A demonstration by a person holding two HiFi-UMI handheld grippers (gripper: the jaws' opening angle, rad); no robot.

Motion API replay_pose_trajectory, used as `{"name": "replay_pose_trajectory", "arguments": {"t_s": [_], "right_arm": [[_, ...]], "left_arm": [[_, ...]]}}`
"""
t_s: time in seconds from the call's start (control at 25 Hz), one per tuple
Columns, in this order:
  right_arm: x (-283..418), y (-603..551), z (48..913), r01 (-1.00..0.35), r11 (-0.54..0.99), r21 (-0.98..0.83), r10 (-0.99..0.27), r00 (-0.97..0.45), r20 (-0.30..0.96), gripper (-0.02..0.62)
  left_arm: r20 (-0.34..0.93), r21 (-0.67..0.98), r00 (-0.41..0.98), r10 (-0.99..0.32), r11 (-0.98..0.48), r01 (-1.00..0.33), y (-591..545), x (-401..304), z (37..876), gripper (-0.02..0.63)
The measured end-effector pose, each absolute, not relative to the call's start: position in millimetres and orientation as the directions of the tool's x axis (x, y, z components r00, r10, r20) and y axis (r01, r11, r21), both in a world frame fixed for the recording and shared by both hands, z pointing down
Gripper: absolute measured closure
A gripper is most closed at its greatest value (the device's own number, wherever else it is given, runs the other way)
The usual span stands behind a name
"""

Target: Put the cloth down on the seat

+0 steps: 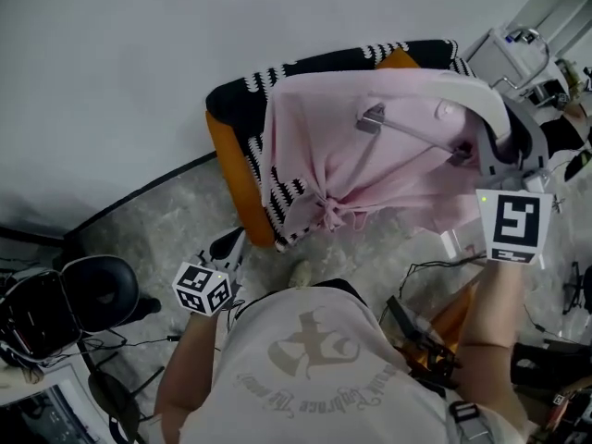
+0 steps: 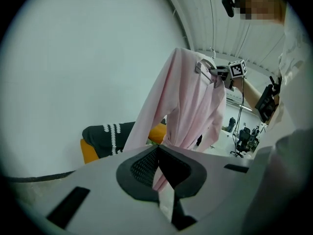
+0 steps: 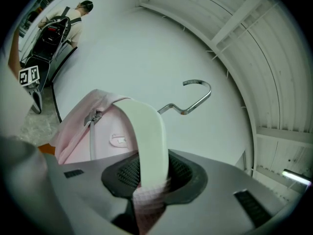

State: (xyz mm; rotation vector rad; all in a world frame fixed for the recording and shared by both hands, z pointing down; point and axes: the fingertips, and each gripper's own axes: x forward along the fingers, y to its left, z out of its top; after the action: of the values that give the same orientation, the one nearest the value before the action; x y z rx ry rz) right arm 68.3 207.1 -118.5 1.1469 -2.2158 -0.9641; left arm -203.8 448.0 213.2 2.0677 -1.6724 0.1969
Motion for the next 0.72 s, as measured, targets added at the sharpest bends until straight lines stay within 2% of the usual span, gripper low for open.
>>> {"name": "replay_pose_trajectory", "arguments": {"t_s": [0.32, 0.72], "right_arm": [[42.2, 142.6, -148.8, -0.518, 0.422, 0.744, -0.844, -0.524, 0.115, 0.473], [23.4, 97.1, -112.3, -0.567, 0.428, 0.704, -0.859, -0.498, 0.121, 0.472]], "left_arm": [[0.429, 0.3, 0.305, -0.85, -0.185, -0.936, 397.7, -206.1, 182.6, 0.595], [0.421, 0.336, 0.372, -0.827, -0.239, -0.911, 353.7, -212.0, 237.9, 0.595]]}}
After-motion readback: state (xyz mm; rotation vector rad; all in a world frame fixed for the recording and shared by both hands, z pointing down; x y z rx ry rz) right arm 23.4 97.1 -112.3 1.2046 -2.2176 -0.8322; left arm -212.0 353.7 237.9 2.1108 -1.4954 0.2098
